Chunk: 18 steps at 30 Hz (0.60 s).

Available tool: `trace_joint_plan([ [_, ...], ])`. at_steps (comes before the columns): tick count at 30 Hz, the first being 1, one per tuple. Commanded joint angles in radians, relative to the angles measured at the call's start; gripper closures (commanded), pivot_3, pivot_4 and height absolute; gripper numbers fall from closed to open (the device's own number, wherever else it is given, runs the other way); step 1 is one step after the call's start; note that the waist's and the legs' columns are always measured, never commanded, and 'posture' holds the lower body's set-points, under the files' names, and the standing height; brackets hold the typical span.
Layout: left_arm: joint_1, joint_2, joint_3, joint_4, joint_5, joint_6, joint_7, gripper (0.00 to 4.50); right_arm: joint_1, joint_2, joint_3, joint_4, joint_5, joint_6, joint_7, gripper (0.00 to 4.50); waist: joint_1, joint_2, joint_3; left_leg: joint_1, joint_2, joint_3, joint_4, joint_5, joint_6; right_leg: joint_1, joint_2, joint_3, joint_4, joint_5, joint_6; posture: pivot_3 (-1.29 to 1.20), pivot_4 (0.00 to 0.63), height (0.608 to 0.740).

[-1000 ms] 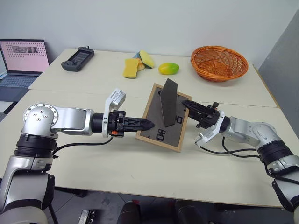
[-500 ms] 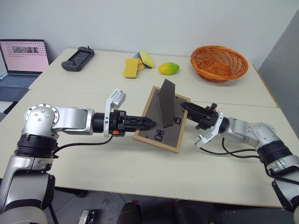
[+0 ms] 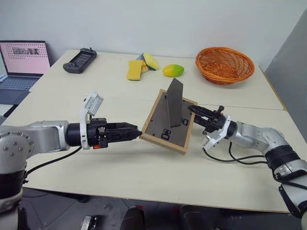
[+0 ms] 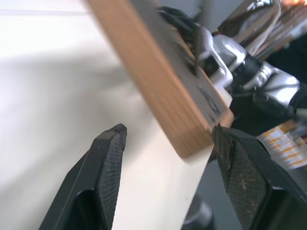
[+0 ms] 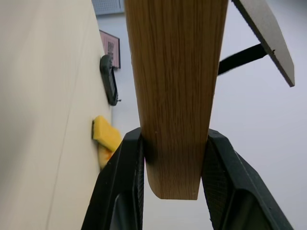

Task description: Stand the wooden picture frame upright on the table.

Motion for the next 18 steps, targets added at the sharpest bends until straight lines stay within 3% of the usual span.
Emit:
trace_joint_plan([
  [1,0.077,-0.020,0.129,-0.121,0.040,-0.102,-0.041,1.45,-0.050,0.050,-0.024,0.076,0.306,-0.041,0.202,3.21,-0.002,0.000,0.000,0.000,0.000,0.000,0.000,0.000,0.000,0.000,0.000,0.000,0.000,0.000,0.000,0.00,0.150,0.740],
  [10,0.206,-0.041,0.259,-0.182,0.020,-0.147,-0.046,1.45,-0.031,0.220,-0.066,0.037,0.840,0.199,0.737,3.21,-0.017,0.000,0.000,0.001,0.002,-0.001,0.000,0.000,0.000,0.001,0.000,-0.003,0.000,0.000,0.000,0.00,0.150,0.740],
  [14,0.230,-0.014,0.281,-0.175,-0.012,-0.116,-0.053,1.45,0.006,0.319,-0.119,-0.073,1.092,0.552,0.953,3.21,-0.017,0.000,0.000,0.001,0.002,-0.005,0.000,0.000,0.000,0.004,0.000,-0.006,0.000,0.000,0.000,0.00,0.150,0.740],
  [18,0.290,0.032,0.277,-0.216,0.030,-0.108,-0.114,1.45,0.057,0.376,-0.158,-0.199,1.240,0.847,1.075,3.21,-0.016,0.001,0.001,0.001,0.001,-0.008,0.000,0.000,0.000,0.004,0.000,-0.008,0.000,0.000,0.000,0.00,0.150,0.740],
])
